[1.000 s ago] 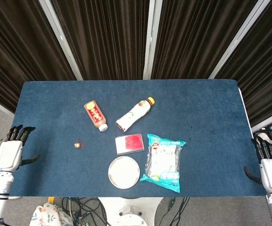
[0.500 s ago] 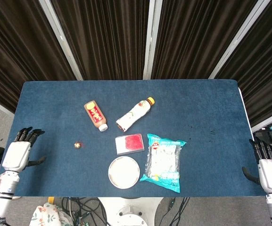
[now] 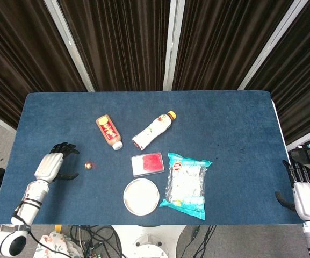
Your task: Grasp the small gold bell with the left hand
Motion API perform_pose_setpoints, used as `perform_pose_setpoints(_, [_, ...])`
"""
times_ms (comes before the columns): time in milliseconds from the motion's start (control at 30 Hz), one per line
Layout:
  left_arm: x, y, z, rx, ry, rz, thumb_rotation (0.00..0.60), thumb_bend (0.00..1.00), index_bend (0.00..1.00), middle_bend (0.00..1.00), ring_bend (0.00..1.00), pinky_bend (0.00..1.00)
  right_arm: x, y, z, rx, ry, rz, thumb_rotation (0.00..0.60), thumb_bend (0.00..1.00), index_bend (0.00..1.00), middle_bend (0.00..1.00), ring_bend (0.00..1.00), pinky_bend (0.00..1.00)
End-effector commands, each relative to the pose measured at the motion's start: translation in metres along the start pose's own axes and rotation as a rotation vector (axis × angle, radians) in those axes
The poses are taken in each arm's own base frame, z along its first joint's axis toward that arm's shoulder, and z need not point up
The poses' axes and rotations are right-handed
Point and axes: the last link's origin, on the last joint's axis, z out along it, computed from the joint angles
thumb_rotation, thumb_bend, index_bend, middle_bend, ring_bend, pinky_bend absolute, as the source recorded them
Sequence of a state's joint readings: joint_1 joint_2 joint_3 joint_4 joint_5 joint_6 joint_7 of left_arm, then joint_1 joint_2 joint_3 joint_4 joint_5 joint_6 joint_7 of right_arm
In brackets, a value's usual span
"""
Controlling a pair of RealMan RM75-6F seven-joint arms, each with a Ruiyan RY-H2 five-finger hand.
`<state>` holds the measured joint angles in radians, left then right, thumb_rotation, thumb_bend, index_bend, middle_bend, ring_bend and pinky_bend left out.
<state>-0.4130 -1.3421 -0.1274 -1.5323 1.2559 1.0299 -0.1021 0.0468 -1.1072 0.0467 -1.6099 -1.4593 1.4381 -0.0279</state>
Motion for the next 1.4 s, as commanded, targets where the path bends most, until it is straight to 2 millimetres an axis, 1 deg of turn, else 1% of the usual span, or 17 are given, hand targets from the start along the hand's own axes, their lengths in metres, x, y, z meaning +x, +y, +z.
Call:
perform_pose_setpoints(33, [-0.006, 0.007, 0.013, 0.0, -0.021, -0.002, 0.6, 0.16, 0.33, 0.15, 0.03, 0.03, -0.001, 0.001, 0.0, 0.001, -0.006, 0.004, 0.6, 0.2, 0.0, 0.0, 0.0, 0.07])
perform_pose_setpoints(167, [-0.01, 0.01, 0.02, 0.0, -0.035, 0.009, 0.6, 0.16, 0.35, 0.16, 0.03, 0.03, 0.0, 0.003, 0.0, 0.003, -0.007, 0.009, 0.6, 0.21, 0.0, 0.0, 0.0, 0.07])
perform_pose_setpoints(467, [-0.015, 0.01, 0.026, 0.005, -0.049, 0.045, 0.6, 0.16, 0.4, 0.17, 0.03, 0.03, 0.0, 0.006, -0.001, -0.002, -0.005, 0.013, 0.6, 0.21, 0.0, 0.0, 0.0, 0.07])
perform_pose_setpoints(700, [-0.02, 0.009, 0.031, 0.006, -0.06, 0.056, 0.6, 0.2, 0.42, 0.18, 0.04, 0.03, -0.003, 0.006, 0.0, -0.004, -0.013, 0.011, 0.6, 0.21, 0.0, 0.0, 0.0, 0.07])
perform_pose_setpoints(867, [-0.021, 0.008, 0.033, 0.002, -0.069, 0.059, 0.6, 0.26, 0.43, 0.18, 0.04, 0.03, -0.004, 0.007, 0.001, -0.013, -0.015, 0.009, 0.6, 0.21, 0.0, 0.0, 0.0, 0.07])
perform_pose_setpoints(1400, [-0.024, 0.011, 0.035, -0.013, -0.091, 0.065, 0.6, 0.31, 0.46, 0.19, 0.04, 0.03, -0.006, 0.007, 0.001, -0.013, -0.023, 0.012, 0.6, 0.21, 0.0, 0.0, 0.0, 0.07])
